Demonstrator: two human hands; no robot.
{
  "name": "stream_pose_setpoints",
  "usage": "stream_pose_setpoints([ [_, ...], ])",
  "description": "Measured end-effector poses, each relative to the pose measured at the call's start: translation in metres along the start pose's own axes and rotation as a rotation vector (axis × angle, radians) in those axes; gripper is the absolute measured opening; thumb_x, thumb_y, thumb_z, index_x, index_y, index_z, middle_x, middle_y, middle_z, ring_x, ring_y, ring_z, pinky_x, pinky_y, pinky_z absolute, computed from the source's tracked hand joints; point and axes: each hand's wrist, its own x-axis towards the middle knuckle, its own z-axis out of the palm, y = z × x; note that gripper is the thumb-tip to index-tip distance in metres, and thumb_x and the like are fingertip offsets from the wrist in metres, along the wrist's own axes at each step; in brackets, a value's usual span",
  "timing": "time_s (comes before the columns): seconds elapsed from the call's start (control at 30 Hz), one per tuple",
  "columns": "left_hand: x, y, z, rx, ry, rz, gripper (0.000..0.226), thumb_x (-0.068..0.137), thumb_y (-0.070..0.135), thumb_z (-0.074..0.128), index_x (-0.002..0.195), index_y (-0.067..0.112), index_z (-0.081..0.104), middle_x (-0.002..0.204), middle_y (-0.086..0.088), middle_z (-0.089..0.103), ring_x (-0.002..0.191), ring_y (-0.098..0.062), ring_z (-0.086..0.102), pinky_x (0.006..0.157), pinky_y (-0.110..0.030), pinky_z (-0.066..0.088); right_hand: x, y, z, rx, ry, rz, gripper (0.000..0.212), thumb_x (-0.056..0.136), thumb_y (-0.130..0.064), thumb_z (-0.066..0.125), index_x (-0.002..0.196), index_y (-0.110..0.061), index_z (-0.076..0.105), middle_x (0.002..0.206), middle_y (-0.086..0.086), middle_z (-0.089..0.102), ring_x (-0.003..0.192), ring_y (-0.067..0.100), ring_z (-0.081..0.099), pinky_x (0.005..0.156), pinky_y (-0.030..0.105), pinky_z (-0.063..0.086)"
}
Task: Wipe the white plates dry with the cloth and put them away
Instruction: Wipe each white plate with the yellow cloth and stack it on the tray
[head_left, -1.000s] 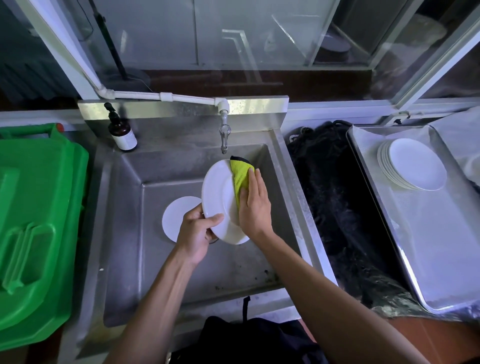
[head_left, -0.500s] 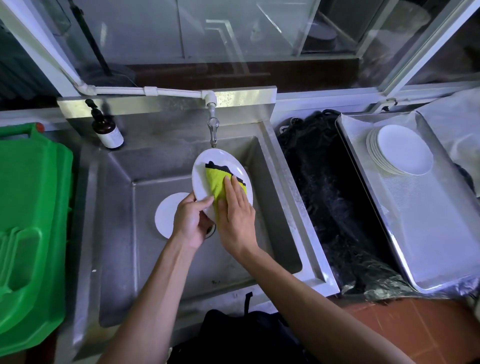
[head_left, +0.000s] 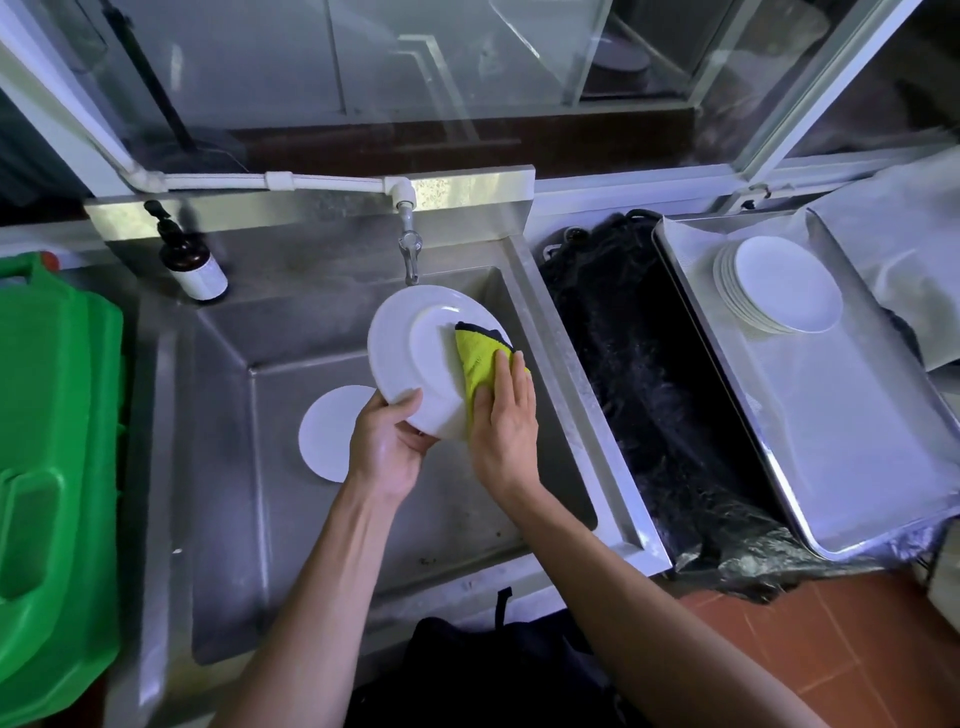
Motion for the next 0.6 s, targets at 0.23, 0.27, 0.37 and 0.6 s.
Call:
stream_pose_setpoints([
  [0.23, 0.008, 0.001, 0.002, 0.049, -0.082, -0.042, 0.039, 0.084, 0.001, 0.056, 0.122, 0.006, 0.065, 0.114, -0.013, 0.073, 0.104, -0.029, 0.07, 0.077, -0.037, 0.061, 0.019, 0.011, -0.024, 0.084, 0.057, 0.046, 0.056, 0.11, -0.031, 0.033, 0.162, -0.018, 0.015, 0.17, 0.001, 0.01, 0.156, 0.016, 0.008, 0.127, 0.037, 0.01],
  [0.27, 0.01, 0.002, 0.003, 0.055, -0.096, -0.057, 0.039, 0.084, 0.001, 0.055, 0.121, 0.006, 0.065, 0.113, -0.012, 0.073, 0.102, -0.029, 0.071, 0.074, -0.036, 0.061, 0.023, 0.013, -0.029, 0.075, 0.065, 0.046, 0.056, 0.11, -0.03, 0.034, 0.161, -0.017, 0.016, 0.169, 0.002, 0.012, 0.155, 0.017, 0.009, 0.127, 0.037, 0.011],
  [0.37, 0.014, 0.0, 0.005, 0.099, -0.14, -0.089, 0.04, 0.083, 0.001, 0.055, 0.122, 0.005, 0.064, 0.11, -0.011, 0.075, 0.099, -0.026, 0.072, 0.069, -0.034, 0.061, 0.035, 0.02, -0.043, 0.042, 0.068, 0.035, 0.055, 0.11, -0.028, 0.036, 0.161, -0.015, 0.021, 0.168, 0.004, 0.018, 0.154, 0.021, 0.016, 0.125, 0.039, 0.017],
  [0.6, 0.022, -0.005, 0.019, 0.223, -0.188, -0.129, 0.054, 0.081, 0.0, 0.058, 0.135, -0.006, 0.055, 0.124, -0.021, 0.066, 0.11, -0.035, 0.065, 0.08, -0.038, 0.061, 0.051, 0.032, -0.068, -0.02, 0.076, 0.001, 0.052, 0.109, -0.025, 0.038, 0.158, -0.015, 0.027, 0.164, 0.003, 0.028, 0.148, 0.024, 0.028, 0.118, 0.048, 0.028],
])
